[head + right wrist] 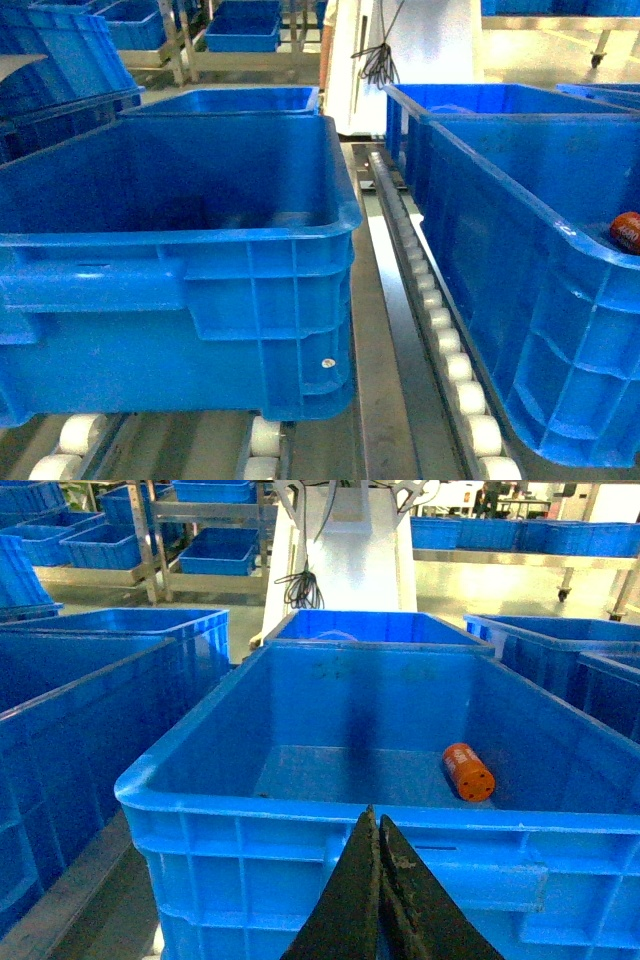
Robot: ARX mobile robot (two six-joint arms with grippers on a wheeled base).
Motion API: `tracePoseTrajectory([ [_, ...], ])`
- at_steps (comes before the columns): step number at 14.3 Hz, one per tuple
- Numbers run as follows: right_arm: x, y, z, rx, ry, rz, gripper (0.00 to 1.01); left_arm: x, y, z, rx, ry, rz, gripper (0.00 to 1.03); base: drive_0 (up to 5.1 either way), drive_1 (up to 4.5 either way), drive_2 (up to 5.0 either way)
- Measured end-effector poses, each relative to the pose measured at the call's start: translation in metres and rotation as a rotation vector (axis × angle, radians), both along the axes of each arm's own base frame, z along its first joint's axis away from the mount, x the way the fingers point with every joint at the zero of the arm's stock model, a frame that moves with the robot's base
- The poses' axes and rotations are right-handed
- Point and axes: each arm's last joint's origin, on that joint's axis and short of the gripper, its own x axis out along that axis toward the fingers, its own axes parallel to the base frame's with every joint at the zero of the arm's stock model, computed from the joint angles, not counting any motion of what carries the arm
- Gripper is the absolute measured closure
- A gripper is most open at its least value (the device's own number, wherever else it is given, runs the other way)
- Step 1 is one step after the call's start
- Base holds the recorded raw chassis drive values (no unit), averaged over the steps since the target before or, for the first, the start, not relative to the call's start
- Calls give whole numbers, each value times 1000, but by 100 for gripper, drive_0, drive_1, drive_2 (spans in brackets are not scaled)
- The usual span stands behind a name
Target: Sort blue parts and orange caps into right shelf containers
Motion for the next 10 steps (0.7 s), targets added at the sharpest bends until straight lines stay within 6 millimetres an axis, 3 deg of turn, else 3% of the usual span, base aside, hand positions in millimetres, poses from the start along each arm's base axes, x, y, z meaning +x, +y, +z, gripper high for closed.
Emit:
tracePoseTrajectory([
  [10, -17, 0, -4, 3, 13, 0, 100, -16, 0, -4, 2, 15, 0, 100, 0, 0, 0],
])
